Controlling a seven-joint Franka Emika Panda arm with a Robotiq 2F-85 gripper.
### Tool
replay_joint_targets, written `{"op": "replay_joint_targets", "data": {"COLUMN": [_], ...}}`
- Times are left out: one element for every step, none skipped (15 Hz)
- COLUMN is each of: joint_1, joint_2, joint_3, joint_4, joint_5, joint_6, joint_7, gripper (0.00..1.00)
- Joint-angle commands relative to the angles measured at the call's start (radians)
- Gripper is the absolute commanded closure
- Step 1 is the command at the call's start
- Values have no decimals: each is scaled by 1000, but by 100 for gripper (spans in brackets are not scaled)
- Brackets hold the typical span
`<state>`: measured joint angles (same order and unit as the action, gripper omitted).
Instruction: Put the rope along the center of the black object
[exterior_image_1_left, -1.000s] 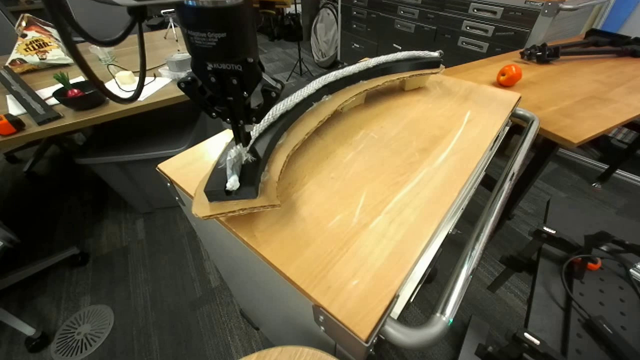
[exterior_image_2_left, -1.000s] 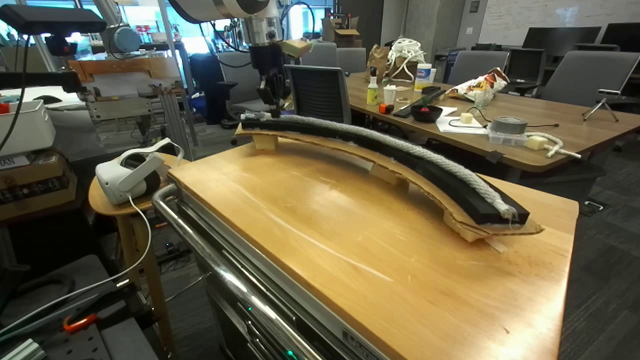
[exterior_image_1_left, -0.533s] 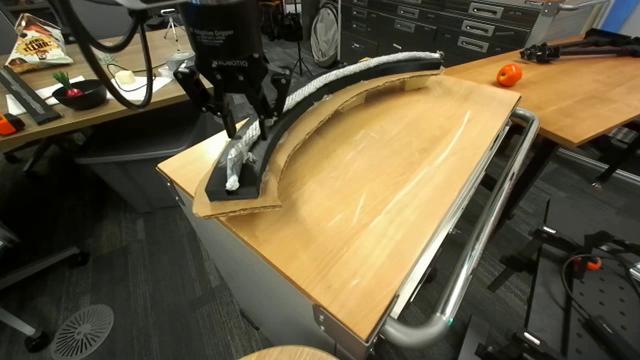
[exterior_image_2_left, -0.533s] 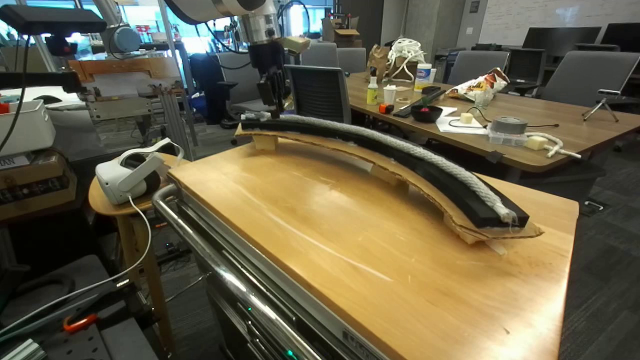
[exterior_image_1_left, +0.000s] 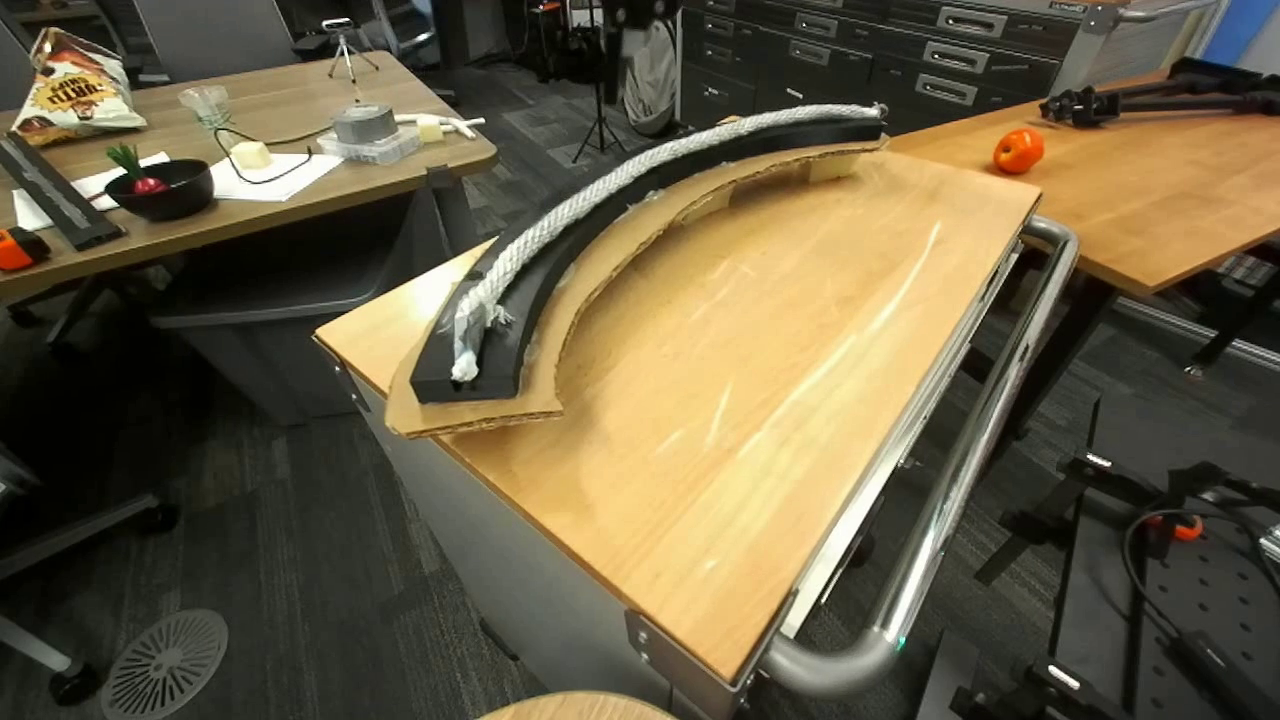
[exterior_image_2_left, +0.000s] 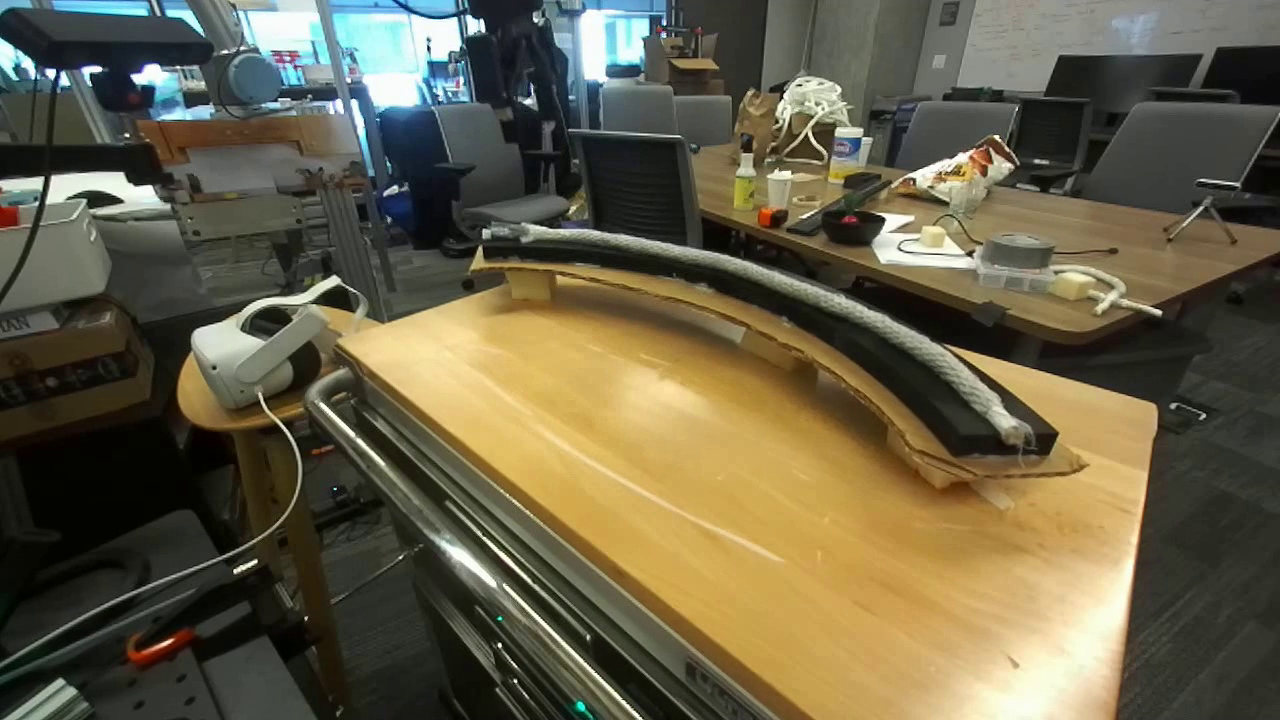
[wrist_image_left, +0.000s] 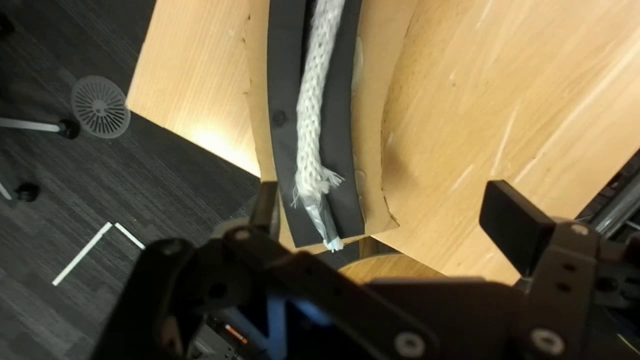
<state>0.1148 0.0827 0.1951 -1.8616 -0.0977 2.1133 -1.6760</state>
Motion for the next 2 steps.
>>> {"op": "replay_joint_targets", "data": {"joint_1": [6, 4], "joint_2": [-36, -62], "joint_3": [-21, -28], "joint_4": [-25, -47], "joint_5": [3, 3], "joint_6": [-1, -2], "joint_7": [4, 6], "gripper": [0, 0]}}
